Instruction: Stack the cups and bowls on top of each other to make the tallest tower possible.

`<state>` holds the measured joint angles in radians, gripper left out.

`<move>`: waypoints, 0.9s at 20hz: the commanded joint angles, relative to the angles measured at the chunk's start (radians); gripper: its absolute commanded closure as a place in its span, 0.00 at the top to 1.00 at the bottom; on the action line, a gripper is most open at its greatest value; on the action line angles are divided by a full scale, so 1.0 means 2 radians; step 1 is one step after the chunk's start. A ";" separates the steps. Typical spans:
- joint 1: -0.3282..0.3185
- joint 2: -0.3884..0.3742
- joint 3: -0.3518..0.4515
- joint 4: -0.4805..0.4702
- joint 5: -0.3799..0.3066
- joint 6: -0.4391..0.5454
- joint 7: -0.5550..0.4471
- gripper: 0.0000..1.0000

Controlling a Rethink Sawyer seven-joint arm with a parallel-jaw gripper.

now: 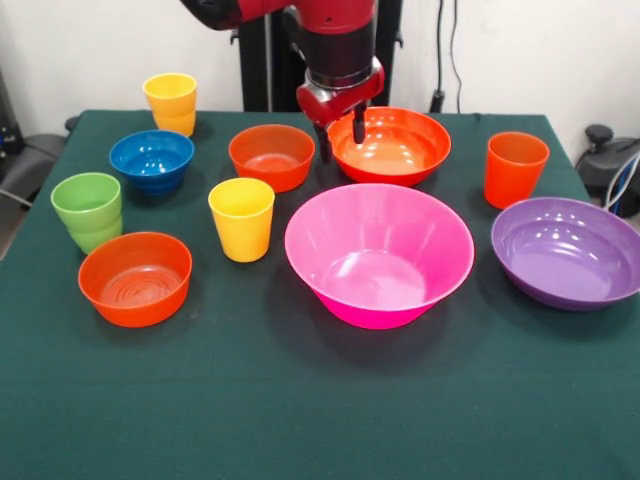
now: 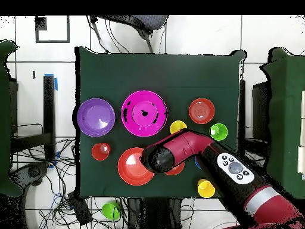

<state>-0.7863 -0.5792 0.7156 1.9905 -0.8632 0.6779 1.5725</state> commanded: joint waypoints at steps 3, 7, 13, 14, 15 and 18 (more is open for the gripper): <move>0.004 0.010 0.015 0.008 -0.047 0.052 -0.170 1.00; 0.011 0.019 0.012 0.004 -0.056 0.041 -0.154 1.00; 0.018 0.030 0.010 0.000 -0.067 0.016 -0.129 1.00; 0.009 0.027 0.018 0.006 -0.063 0.007 -0.131 1.00; 0.003 0.026 0.025 0.009 -0.060 0.003 -0.132 1.00; -0.015 0.011 0.050 0.015 -0.040 0.003 -0.143 1.00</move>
<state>-0.8053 -0.5686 0.7393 1.9958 -0.8956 0.6966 1.5725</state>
